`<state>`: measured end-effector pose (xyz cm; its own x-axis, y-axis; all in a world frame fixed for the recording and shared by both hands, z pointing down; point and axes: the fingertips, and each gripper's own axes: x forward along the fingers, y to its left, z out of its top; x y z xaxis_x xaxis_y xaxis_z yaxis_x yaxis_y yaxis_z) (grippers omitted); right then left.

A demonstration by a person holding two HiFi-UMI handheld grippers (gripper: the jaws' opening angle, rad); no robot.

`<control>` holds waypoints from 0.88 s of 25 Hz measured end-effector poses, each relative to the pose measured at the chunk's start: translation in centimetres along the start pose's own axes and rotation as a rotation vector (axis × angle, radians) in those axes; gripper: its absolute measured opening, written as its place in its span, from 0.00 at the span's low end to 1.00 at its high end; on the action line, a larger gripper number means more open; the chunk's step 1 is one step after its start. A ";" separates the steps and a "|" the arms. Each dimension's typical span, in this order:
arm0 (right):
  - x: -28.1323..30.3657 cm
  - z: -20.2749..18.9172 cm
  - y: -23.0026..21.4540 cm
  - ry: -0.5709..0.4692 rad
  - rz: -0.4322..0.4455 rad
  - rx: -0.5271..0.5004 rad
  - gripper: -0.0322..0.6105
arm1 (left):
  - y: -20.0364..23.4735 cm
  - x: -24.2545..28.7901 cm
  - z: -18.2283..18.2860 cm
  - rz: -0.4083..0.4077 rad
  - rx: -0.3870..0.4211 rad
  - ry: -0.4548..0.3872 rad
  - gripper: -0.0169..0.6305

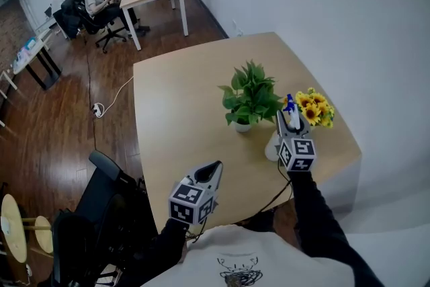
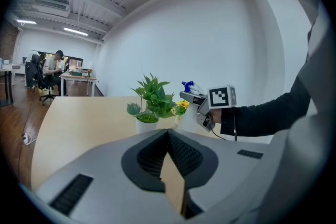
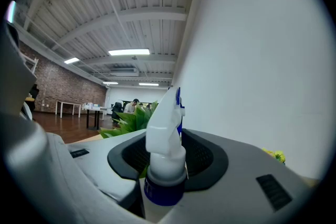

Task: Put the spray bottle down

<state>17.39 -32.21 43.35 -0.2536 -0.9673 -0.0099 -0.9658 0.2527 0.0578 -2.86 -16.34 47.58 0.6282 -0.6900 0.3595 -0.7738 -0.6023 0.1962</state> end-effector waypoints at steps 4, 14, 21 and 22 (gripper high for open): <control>-0.4 -0.5 -0.2 0.018 -0.007 -0.004 0.24 | -0.1 0.2 0.0 -0.007 0.002 0.003 0.01; -8.7 -4.0 1.2 0.070 -0.036 0.092 0.35 | 0.1 0.8 -0.4 -0.018 -0.010 0.011 0.01; -13.6 -2.7 1.9 0.034 -0.080 0.161 0.04 | -1.3 1.6 -0.5 -0.062 0.004 0.019 0.01; -13.8 -1.9 2.0 0.016 -0.071 0.188 0.04 | -1.5 1.7 -0.4 -0.067 0.007 0.016 0.01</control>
<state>19.05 -18.36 45.54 -0.1848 -0.9827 0.0083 -0.9747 0.1822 -0.1295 -0.66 -16.42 48.26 0.6773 -0.6414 0.3604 -0.7293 -0.6499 0.2140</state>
